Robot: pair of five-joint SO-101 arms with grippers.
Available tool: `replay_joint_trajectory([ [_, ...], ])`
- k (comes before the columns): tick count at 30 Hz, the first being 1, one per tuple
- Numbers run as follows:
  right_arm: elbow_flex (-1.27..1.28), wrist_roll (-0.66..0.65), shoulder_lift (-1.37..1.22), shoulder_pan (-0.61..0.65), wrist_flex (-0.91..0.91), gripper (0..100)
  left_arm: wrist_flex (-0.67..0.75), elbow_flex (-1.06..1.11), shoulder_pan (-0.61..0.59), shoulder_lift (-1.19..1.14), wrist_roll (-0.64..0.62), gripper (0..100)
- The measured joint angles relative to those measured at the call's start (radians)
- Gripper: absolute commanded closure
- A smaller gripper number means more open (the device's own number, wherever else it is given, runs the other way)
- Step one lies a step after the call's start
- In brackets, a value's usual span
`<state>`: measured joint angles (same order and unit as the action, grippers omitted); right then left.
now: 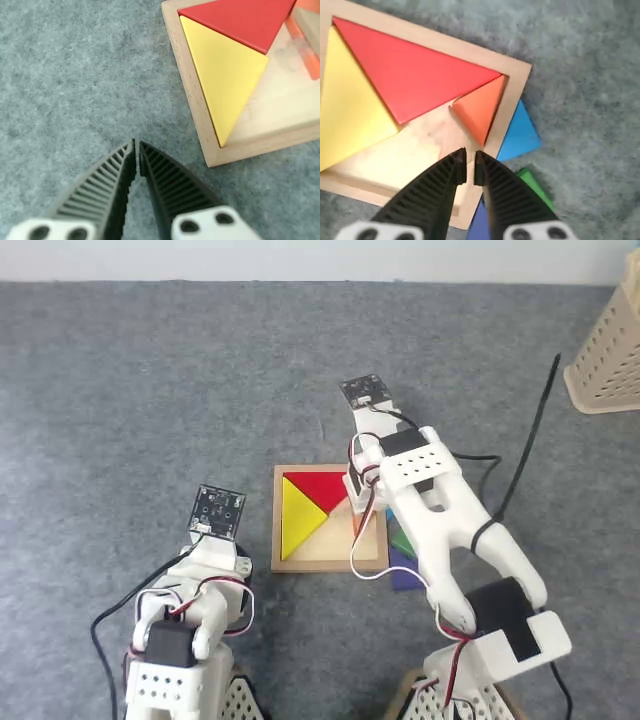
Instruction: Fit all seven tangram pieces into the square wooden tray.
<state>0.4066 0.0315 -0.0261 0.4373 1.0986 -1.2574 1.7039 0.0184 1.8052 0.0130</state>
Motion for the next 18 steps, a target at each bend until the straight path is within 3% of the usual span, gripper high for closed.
replay_joint_trajectory([
  [18, -0.011, -0.005, -0.077, 0.081, 0.000, 94.7, 0.000, 0.000, 0.002, 0.000, 0.000, 99],
])
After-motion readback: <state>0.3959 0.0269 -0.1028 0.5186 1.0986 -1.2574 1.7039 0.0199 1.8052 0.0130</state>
